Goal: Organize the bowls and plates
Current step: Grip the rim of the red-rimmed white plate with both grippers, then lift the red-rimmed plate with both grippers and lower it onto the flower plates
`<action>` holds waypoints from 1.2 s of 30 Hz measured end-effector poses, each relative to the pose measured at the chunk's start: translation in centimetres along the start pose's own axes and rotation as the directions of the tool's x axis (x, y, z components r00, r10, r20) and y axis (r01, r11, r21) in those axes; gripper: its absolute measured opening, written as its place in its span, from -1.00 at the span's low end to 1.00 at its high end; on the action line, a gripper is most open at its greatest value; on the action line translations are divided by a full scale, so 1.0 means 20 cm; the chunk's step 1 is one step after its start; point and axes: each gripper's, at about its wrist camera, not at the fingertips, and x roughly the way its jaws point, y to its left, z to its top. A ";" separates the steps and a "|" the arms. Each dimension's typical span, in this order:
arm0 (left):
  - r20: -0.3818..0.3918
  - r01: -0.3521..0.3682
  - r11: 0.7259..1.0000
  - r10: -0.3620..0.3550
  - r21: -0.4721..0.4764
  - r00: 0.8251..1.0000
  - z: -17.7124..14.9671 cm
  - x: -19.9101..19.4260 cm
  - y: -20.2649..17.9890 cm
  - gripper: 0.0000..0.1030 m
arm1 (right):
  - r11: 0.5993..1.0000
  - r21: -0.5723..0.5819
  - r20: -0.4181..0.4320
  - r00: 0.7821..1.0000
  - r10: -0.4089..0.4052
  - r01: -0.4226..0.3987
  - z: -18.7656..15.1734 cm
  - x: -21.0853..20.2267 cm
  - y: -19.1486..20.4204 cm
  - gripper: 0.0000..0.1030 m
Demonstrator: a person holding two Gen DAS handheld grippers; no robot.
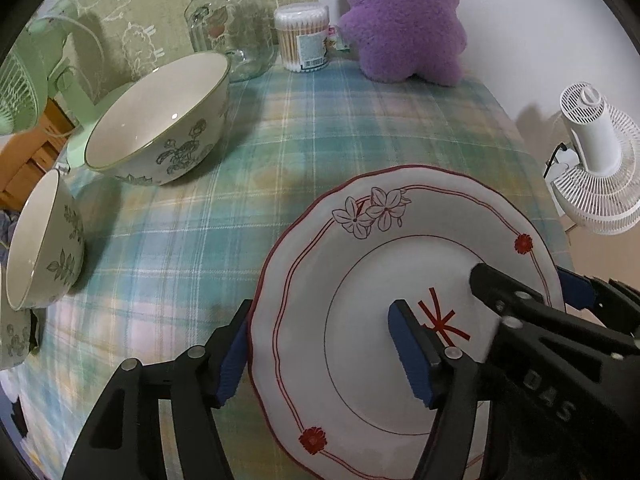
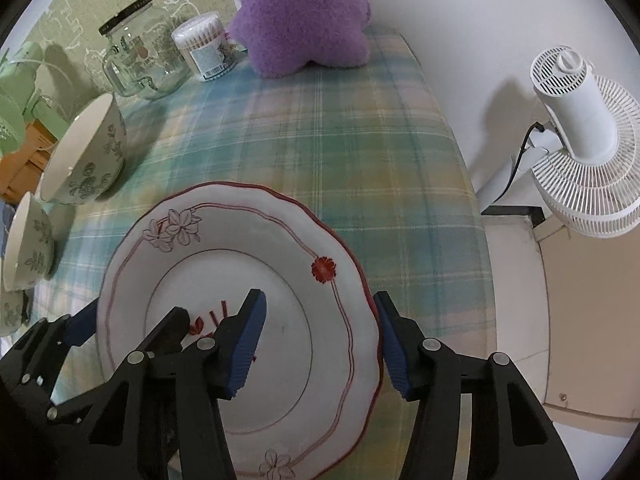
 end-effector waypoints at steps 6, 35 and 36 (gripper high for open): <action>-0.003 0.009 1.000 -0.009 -0.015 1.000 0.01 0.00 0.01 0.33 | 1.000 0.005 0.002 1.000 -0.009 0.009 0.01 0.02 0.00 0.12; 0.112 0.111 0.993 -0.114 0.029 0.987 -0.18 -0.58 0.18 0.32 | 0.994 0.077 0.134 0.987 -0.089 0.079 -0.18 -0.59 0.20 0.13; 0.111 0.115 0.993 -0.118 0.034 0.987 -0.20 -0.59 0.18 0.32 | 0.993 0.085 0.136 0.986 -0.094 0.083 -0.21 -0.62 0.21 0.13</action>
